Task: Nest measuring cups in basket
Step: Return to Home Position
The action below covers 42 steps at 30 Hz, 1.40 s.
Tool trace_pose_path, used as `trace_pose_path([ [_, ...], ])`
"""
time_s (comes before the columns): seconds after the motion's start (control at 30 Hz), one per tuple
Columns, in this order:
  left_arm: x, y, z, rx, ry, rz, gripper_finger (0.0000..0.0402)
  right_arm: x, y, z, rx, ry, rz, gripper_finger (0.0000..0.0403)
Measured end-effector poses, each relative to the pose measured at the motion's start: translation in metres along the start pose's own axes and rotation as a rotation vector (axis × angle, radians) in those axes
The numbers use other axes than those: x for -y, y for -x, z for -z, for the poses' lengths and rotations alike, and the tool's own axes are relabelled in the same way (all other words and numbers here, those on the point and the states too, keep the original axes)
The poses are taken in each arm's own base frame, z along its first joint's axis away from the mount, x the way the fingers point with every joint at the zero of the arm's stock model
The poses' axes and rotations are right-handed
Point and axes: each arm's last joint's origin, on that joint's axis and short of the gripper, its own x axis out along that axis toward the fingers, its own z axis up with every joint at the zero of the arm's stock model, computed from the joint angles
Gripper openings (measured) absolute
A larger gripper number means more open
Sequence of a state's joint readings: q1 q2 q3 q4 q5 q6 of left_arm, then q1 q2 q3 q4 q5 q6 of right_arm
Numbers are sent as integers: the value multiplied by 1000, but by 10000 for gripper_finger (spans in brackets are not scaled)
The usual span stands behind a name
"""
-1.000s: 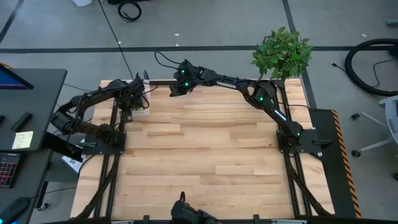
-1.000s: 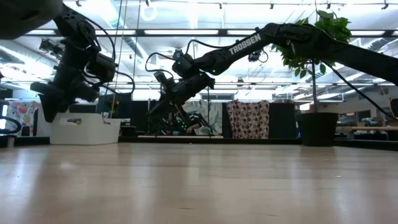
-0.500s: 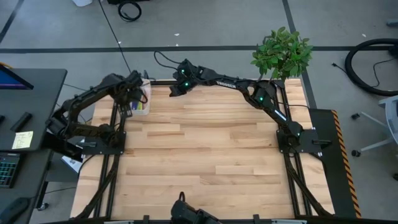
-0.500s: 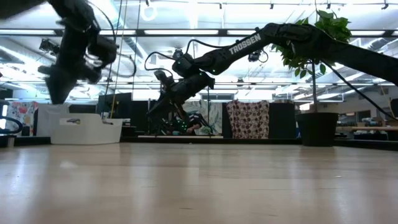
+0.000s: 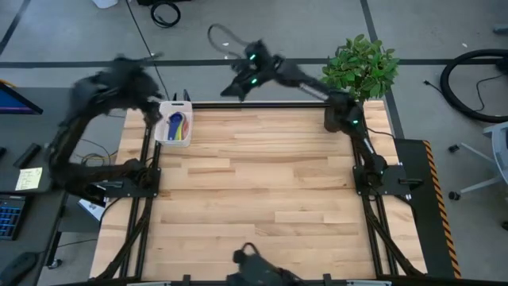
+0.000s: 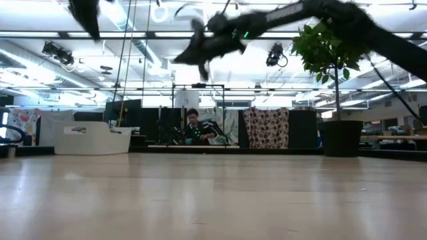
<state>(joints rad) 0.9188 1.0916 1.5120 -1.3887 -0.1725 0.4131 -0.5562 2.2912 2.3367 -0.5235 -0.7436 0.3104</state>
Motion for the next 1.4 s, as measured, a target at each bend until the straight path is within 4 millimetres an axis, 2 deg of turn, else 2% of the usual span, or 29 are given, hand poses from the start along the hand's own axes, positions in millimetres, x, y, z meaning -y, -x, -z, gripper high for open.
trace_pose_path([
  [0.1, -3, 48, 13, 163, 35, -69, 174, -35, 46, -17, 21, 129, 46, 9],
  [0.23, -1, 105, 44, 365, 75, -155, 174, -93, 113, -28, 60, 257, 216, 9],
  [0.4, 10, 163, 92, 598, 183, -206, 174, -162, 181, -22, 117, 367, 452, 9],
  [0.57, 26, 203, 142, 806, 293, -193, 174, -216, 229, -5, 154, 433, 502, 9],
  [0.73, 40, 234, 187, 989, 391, -202, 174, -250, 266, 15, 158, 454, 483, 9],
  [1.03, 67, 276, 267, 1305, 491, -233, 174, -294, 331, 49, 268, 465, 532, 9],
  [1.17, 73, 288, 287, 1419, 547, -217, 174, -311, 356, 63, 337, 486, 520, 9],
  [1.27, 75, 293, 291, 1483, 565, -215, 174, -319, 370, 72, 377, 485, 510, 9],
  [1.4, 75, 290, 292, 1452, 539, -231, 174, -327, 382, 81, 402, 497, 495, 9],
])
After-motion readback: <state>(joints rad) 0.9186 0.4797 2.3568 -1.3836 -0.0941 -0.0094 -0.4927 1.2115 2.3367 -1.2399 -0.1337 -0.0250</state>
